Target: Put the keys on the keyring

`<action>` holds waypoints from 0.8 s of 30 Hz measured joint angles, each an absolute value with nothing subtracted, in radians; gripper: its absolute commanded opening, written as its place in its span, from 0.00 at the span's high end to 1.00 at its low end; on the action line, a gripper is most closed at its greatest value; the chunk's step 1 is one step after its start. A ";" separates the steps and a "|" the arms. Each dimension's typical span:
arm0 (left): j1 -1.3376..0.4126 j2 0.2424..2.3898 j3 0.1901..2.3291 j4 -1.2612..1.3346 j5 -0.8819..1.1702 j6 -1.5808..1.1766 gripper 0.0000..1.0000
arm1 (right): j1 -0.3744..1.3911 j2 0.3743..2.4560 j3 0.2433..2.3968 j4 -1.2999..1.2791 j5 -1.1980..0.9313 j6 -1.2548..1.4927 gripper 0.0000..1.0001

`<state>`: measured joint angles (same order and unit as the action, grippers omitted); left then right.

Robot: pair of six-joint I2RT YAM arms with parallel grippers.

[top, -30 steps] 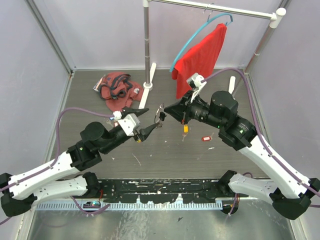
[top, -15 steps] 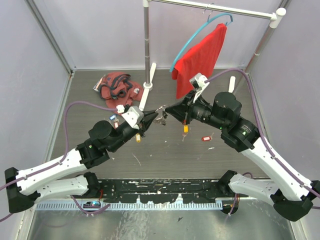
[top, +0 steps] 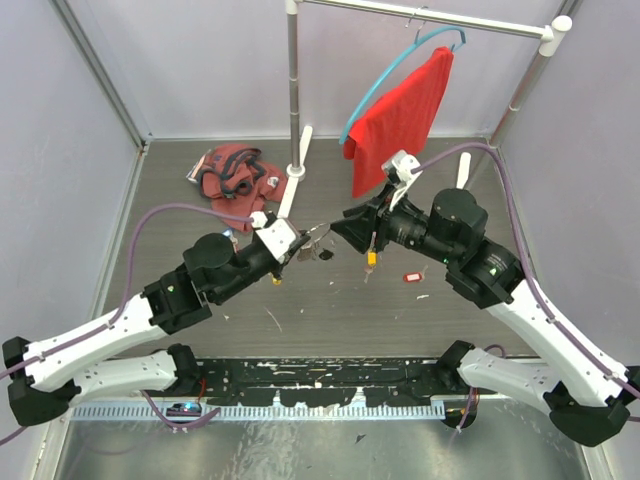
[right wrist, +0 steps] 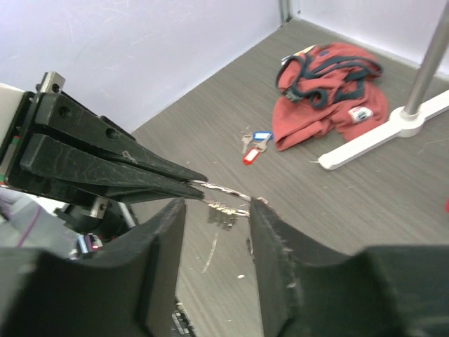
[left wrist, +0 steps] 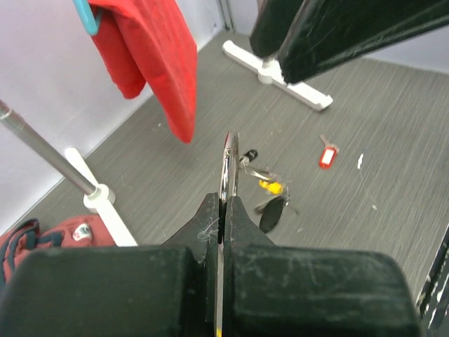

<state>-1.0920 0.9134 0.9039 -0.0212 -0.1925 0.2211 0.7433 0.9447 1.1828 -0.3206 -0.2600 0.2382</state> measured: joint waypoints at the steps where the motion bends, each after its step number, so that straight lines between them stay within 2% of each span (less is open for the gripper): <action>1: -1.092 0.913 0.916 -0.053 -0.192 0.225 1.00 | 0.743 0.939 1.183 -0.324 -0.252 0.229 0.42; 3: -1.092 0.918 0.944 -0.119 -0.200 0.226 1.00 | 0.743 0.922 1.183 -0.333 -0.227 0.200 0.37; 8: -1.092 0.985 1.050 -0.299 -0.246 0.185 1.00 | 0.743 0.877 1.183 -0.349 -0.116 0.150 0.10; 10: -1.092 1.021 1.087 -0.362 -0.250 0.163 1.00 | 0.744 0.857 1.179 -0.355 -0.030 0.144 0.05; 17: -1.092 1.140 1.102 -0.449 -0.192 0.035 1.00 | 0.744 0.810 1.143 -0.419 0.337 0.160 0.00; 24: -1.092 1.257 1.040 -0.398 -0.110 -0.141 1.00 | 0.744 0.772 1.114 -0.463 0.490 0.171 0.00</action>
<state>-1.0920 1.2568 1.0405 -0.3981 -0.1101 -0.1410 0.7444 0.7715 1.1145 -0.4629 0.4896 0.1715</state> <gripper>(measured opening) 0.018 0.999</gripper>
